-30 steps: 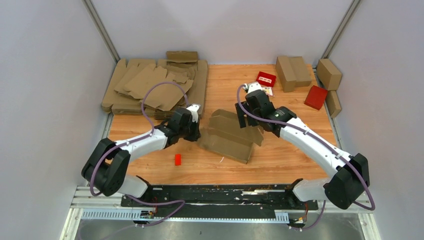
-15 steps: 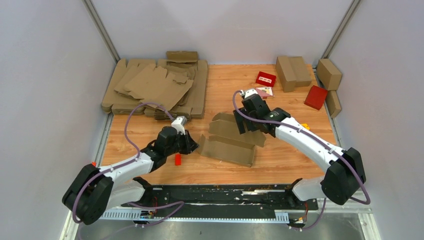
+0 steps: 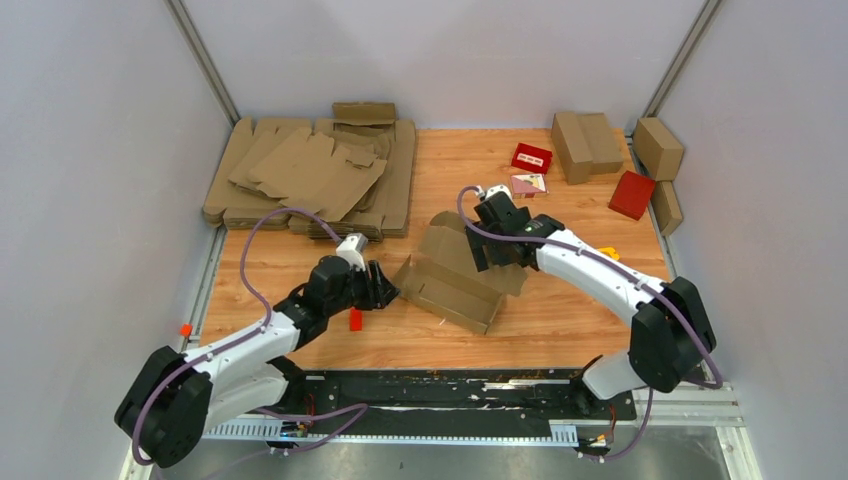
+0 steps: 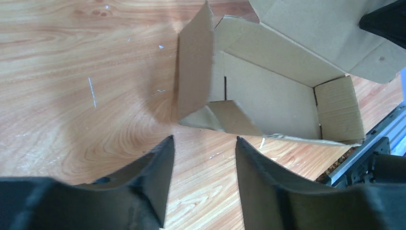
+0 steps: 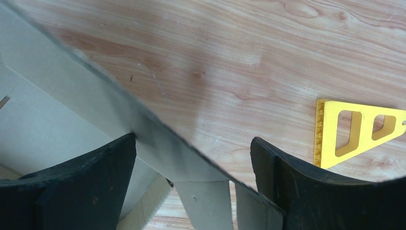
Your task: Fold the paper box
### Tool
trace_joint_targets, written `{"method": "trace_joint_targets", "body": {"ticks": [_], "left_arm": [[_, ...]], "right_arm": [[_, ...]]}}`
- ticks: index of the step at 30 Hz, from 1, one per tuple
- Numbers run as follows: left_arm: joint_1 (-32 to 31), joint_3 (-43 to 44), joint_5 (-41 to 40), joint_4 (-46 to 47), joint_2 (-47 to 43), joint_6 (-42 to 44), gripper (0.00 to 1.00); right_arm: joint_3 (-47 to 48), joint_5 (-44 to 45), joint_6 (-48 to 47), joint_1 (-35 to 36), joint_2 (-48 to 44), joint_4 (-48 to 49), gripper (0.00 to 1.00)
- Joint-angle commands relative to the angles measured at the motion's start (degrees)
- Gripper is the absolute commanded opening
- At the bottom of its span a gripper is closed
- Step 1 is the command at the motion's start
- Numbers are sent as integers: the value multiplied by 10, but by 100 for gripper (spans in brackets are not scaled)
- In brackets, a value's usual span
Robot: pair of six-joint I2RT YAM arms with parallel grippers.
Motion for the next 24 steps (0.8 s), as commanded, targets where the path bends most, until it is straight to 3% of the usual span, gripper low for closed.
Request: {"method": "trace_joint_targets", "body": {"ticks": [1, 4, 5, 12, 14, 24], "left_arm": [[-2, 103, 1, -93, 9, 73, 68], [-2, 155, 4, -132, 19, 110, 75], [0, 166, -1, -134, 25, 119, 73], [20, 248, -17, -131, 140, 158, 13], [22, 269, -22, -122, 180, 164, 0], [44, 368, 8, -116, 347, 140, 0]], "right_arm": [[-31, -22, 9, 2, -58, 58, 89], [-67, -41, 1, 1, -91, 94, 88], [-74, -43, -1, 1, -99, 103, 88], [-76, -53, -9, 2, -108, 109, 87], [-73, -57, -11, 1, -105, 111, 86], [-83, -79, -12, 1, -101, 134, 85]]}}
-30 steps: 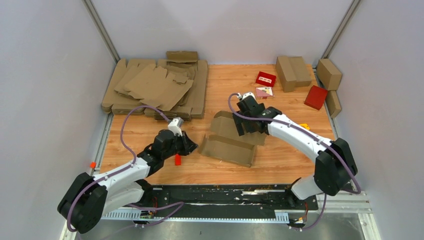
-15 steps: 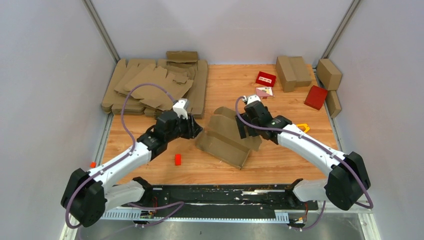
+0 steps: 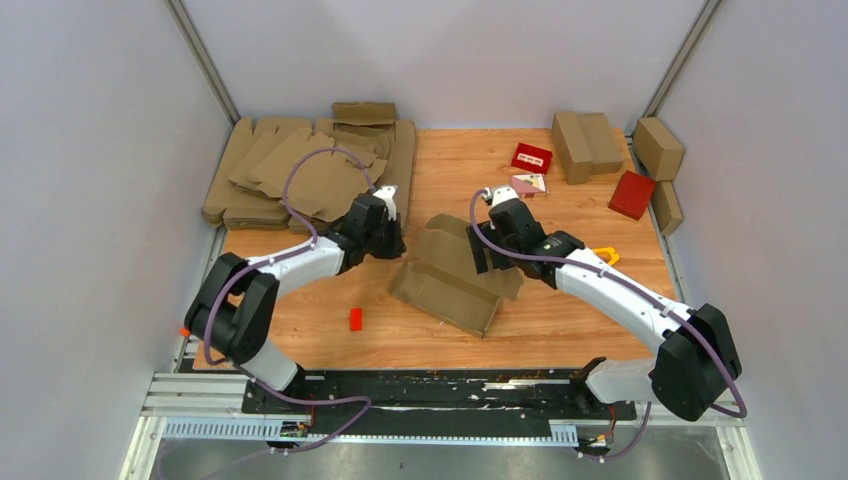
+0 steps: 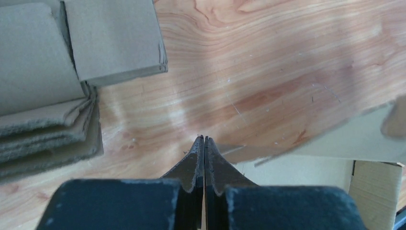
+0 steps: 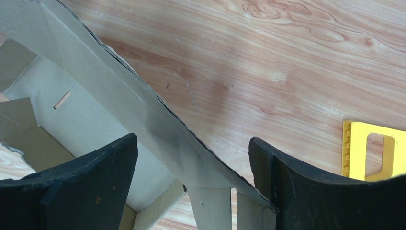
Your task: Fold the paper box
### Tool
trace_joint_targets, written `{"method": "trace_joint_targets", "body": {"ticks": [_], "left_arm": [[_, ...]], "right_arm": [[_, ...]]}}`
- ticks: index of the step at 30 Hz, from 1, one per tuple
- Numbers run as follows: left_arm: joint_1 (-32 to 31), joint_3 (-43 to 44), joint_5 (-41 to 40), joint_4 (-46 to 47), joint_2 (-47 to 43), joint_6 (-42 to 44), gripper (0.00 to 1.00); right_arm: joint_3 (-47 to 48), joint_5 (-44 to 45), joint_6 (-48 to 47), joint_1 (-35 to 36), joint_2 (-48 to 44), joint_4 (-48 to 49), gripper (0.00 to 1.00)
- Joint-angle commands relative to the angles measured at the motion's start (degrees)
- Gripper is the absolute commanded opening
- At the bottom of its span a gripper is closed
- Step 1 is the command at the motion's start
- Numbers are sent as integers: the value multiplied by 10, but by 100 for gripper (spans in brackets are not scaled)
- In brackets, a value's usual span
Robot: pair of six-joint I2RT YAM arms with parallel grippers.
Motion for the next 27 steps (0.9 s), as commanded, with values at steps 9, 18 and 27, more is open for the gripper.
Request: {"method": "trace_joint_targets", "body": {"ticks": [9, 18, 27], "left_arm": [[5, 63, 131, -34, 72, 20, 0], [5, 6, 149, -37, 20, 6, 0], [5, -23, 178, -5, 8, -20, 0]], "right_arm": [[4, -20, -7, 1, 16, 44, 84], [15, -28, -9, 1, 34, 40, 67], [9, -52, -2, 1, 16, 45, 37]]}}
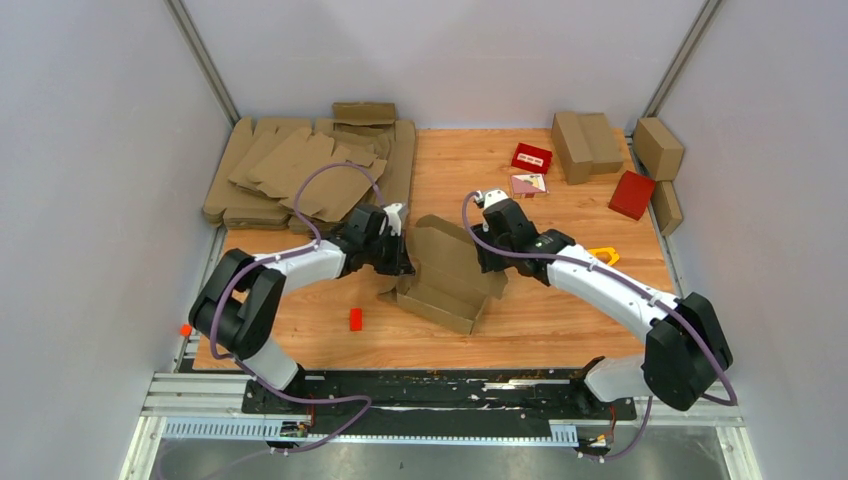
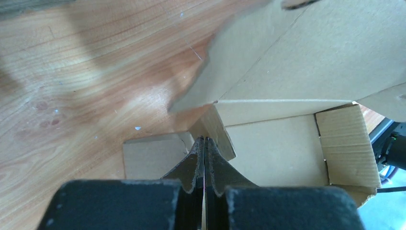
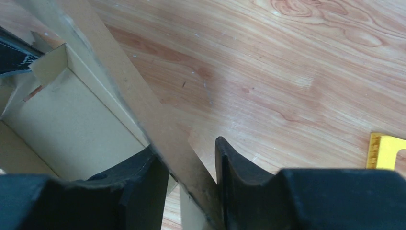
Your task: Fold the paper box
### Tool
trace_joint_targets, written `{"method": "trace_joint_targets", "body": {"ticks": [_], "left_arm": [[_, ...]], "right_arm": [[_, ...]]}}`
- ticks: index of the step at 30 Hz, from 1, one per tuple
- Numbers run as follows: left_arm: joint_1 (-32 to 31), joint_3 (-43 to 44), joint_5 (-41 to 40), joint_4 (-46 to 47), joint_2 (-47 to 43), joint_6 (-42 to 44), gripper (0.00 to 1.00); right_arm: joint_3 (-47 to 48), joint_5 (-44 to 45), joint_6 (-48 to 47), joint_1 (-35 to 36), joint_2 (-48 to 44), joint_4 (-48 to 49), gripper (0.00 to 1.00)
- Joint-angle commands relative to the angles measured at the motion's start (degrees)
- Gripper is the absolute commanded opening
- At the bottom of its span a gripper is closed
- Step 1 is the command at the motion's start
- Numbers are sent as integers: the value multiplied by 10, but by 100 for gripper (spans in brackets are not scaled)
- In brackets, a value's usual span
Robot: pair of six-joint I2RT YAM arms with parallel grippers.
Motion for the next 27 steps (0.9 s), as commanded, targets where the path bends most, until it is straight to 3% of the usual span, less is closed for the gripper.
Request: {"method": "trace_joint_targets", "body": {"ticks": [1, 8, 11, 14, 17, 24, 27], "left_arm": [[0, -21, 31, 34, -28, -21, 0], [0, -27, 49, 57, -8, -25, 0], [0, -23, 51, 50, -15, -20, 0], [0, -19, -9, -13, -61, 10, 3], [0, -28, -61, -54, -113, 28, 18], [-1, -78, -126, -80, -209, 42, 66], [-7, -75, -142, -95, -212, 55, 74]], "right_arm": [[7, -15, 4, 1, -23, 24, 37], [-1, -46, -1, 1, -40, 39, 36], [-2, -44, -8, 2, -44, 38, 45], [-4, -43, -17, 1, -51, 40, 55], [-10, -42, -20, 1, -59, 45, 60], [-27, -42, -18, 2, -84, 57, 63], [-26, -42, -18, 3, -85, 55, 64]]}}
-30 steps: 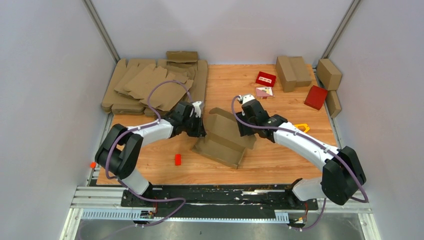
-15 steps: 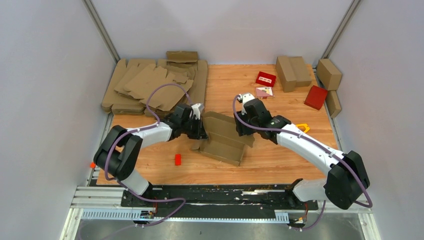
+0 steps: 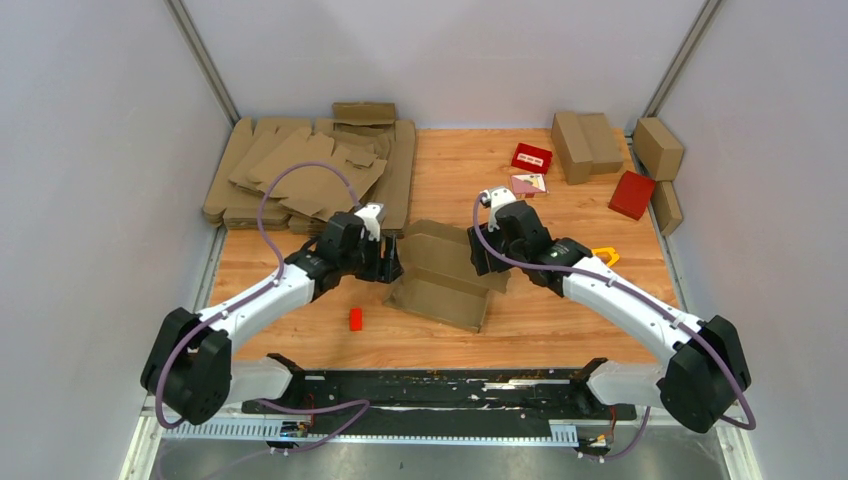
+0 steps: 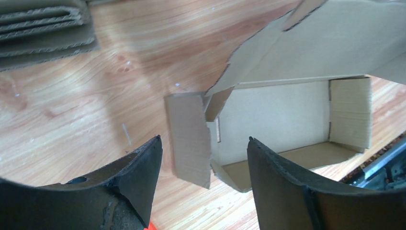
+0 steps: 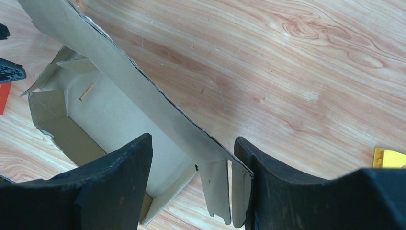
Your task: Fold the paper box
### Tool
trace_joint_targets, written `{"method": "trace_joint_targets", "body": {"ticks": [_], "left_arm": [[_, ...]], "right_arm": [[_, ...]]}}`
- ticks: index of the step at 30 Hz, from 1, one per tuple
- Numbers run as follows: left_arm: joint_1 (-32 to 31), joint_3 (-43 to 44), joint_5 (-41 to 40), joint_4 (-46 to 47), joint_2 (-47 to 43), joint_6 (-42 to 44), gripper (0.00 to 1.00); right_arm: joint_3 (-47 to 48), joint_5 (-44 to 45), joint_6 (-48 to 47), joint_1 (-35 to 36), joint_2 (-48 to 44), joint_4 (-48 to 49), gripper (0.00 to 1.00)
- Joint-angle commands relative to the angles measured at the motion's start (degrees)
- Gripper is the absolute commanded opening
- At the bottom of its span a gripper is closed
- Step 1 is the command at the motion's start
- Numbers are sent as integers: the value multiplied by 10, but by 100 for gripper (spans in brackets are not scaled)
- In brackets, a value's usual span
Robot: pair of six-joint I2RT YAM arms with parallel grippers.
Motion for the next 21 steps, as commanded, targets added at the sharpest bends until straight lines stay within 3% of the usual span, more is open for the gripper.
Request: {"method": "trace_joint_targets", "body": {"ticks": [1, 5, 14, 19, 21], "left_arm": [[-12, 0, -51, -36, -5, 28, 76], [-41, 29, -105, -77, 21, 41, 80], [-64, 56, -130, -84, 75, 52, 61], [-68, 64, -152, -98, 63, 53, 34], [-69, 62, -156, -102, 46, 52, 16]], "right_arm": [[2, -1, -6, 2, -15, 24, 64], [2, 0, -5, 1, -15, 24, 64], [2, 2, -4, 1, -16, 19, 66], [9, 18, 3, 2, -28, -7, 73], [16, 17, 4, 1, -41, -30, 95]]}}
